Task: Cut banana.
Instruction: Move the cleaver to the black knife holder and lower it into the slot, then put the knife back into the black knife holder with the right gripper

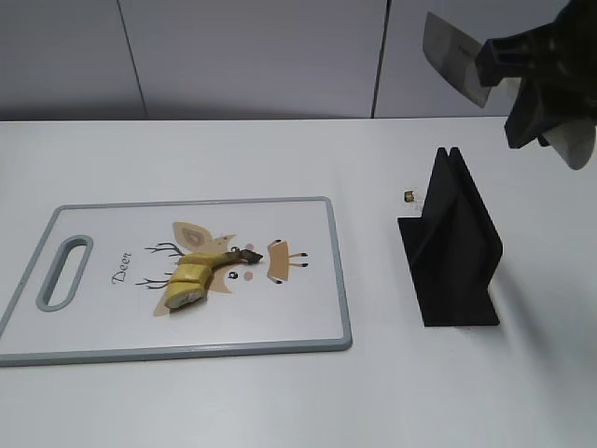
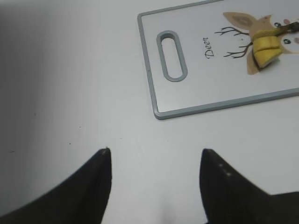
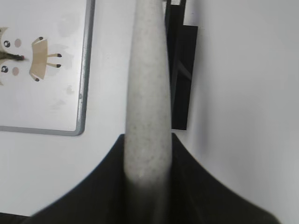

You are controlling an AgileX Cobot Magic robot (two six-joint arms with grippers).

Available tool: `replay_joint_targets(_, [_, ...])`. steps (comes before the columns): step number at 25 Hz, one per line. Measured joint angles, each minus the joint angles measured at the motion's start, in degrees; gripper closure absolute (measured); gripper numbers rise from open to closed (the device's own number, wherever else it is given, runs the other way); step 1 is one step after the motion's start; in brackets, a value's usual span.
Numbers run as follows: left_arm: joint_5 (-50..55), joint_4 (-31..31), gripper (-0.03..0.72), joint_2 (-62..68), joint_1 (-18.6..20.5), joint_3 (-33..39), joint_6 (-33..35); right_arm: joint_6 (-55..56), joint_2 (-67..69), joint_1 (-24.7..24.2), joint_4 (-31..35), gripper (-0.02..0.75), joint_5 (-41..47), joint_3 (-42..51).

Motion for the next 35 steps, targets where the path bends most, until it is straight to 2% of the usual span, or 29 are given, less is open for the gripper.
replay_joint_targets(5, [-0.13, -0.17, 0.110, -6.16, 0.00, 0.05, 0.00, -1.38, -0.79, -3.26, 1.92, 0.577, -0.05, 1.65])
replay_joint_targets(10, [-0.17, -0.44, 0.112, -11.80, 0.00, 0.05, -2.05, -2.06, -0.90, -4.01, 2.85, 0.576, -1.61, 5.90])
replay_joint_targets(21, [-0.22, -0.39, 0.112, -12.23, 0.00, 0.16, -3.40, -2.26, -0.85, -4.01, 3.57, 0.577, -6.78, 10.25])
replay_joint_targets(35, [-0.22, -0.21, 0.113, -12.23, 0.00, 0.16, -3.39, -2.32, 3.86, -4.01, 3.32, 0.576, -8.18, 12.00])
